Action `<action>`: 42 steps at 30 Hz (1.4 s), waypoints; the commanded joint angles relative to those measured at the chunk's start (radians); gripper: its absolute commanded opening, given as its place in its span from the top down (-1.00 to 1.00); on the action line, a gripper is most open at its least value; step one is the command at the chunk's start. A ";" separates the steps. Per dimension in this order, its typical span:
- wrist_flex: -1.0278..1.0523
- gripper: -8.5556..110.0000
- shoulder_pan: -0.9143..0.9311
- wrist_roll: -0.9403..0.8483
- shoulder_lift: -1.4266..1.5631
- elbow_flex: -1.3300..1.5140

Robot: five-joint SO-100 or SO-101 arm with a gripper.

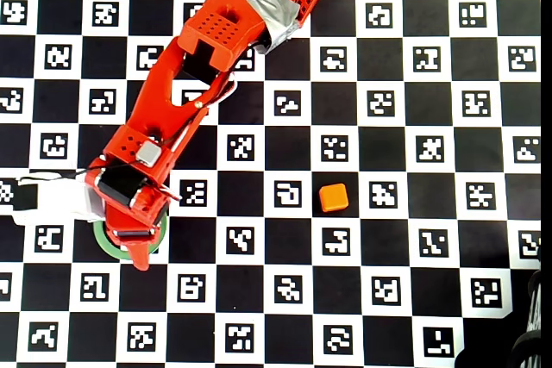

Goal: Grab the red cube then put it in the green circle then put the blue cube on top and finally the orange cube on top

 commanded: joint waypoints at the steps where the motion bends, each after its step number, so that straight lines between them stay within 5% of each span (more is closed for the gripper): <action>1: 0.100 0.07 -0.038 0.029 0.273 0.046; 24: 0.101 0.10 -0.314 0.453 0.963 0.607; 42: 0.101 0.05 -0.693 0.888 0.931 0.675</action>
